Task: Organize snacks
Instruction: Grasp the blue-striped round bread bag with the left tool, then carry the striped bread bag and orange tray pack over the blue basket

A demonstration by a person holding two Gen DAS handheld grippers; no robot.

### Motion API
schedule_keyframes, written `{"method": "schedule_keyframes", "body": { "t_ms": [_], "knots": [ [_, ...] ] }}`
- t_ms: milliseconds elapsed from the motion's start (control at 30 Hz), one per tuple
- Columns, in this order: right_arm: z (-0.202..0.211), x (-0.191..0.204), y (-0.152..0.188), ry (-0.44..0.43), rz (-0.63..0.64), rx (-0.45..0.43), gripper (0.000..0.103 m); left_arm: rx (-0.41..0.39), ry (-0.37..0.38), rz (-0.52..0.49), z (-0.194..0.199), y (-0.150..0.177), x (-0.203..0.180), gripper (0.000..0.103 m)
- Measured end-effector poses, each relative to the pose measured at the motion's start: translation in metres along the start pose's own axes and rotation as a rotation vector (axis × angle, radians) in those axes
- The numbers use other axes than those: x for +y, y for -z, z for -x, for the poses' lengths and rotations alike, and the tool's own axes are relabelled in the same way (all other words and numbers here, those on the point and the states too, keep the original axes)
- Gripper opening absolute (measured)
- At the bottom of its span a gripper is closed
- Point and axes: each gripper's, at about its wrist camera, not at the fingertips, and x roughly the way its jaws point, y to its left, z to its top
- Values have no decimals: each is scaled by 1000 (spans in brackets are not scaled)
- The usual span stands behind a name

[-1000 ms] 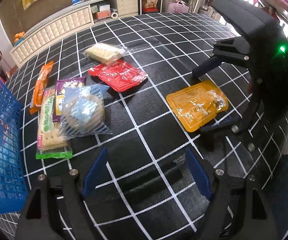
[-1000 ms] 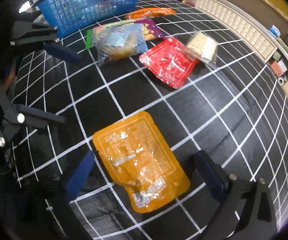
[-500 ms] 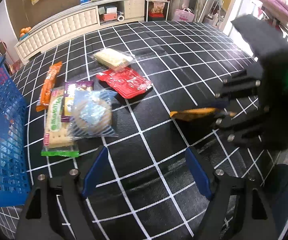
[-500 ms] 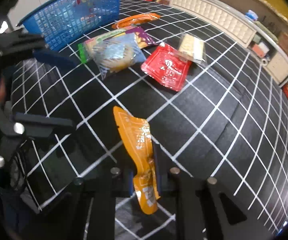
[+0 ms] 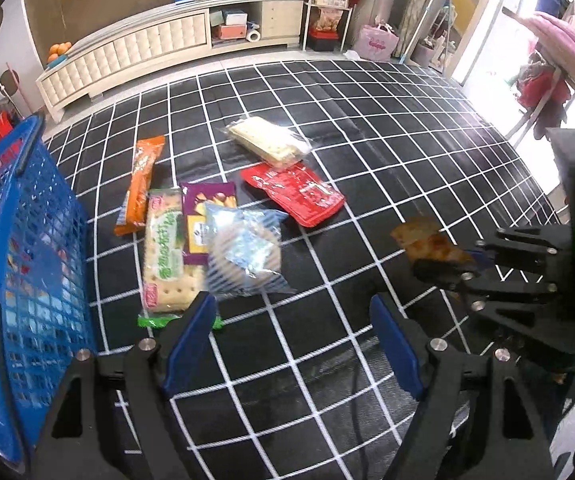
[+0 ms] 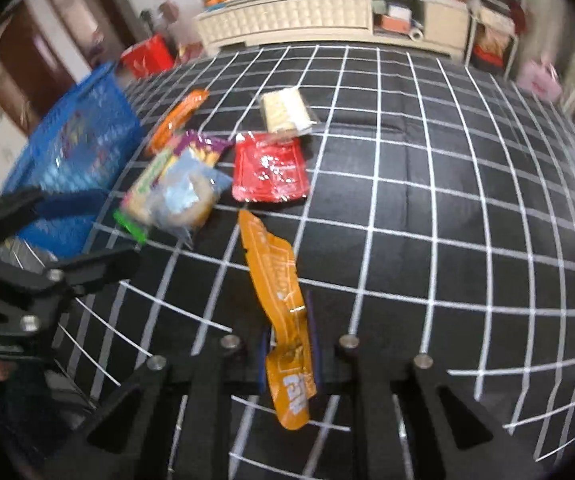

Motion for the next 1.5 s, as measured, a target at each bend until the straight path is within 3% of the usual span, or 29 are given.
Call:
{"method": "schedule_keyframes", "body": {
  "t_ms": [233, 367, 467, 600, 700, 867, 967, 1033, 1233, 1500],
  "knots": [
    [-11, 6, -19, -6, -78, -9, 20, 30, -43, -49, -13, -19, 5, 78],
    [-23, 6, -22, -31, -126, -8, 20, 65, -108, -77, -32, -31, 8, 78],
    [-29, 4, -20, -38, -141, -4, 20, 103, -96, -94, -47, -37, 10, 78],
    [-32, -3, -16, -34, -155, 3, 20, 156, -198, -157, -70, -41, 5, 78],
    [-30, -7, -12, -22, -159, -1, 20, 163, -179, -170, -77, -44, 4, 77],
    [-26, -12, -10, -17, -164, -1, 20, 186, -221, -192, -93, -46, 4, 72],
    [-27, -10, -12, -23, -177, 5, 20, 185, -225, -196, -93, -49, 2, 57],
    [-25, -9, -10, -31, -186, 9, 20, 188, -214, -183, -93, -51, 2, 52],
    [-14, 3, -7, -29, -180, 9, 20, 185, -171, -157, -81, -43, 7, 52],
    [27, 45, -9, -12, -135, -40, 20, 97, -122, -114, -13, -18, 8, 52]
  ]
}}
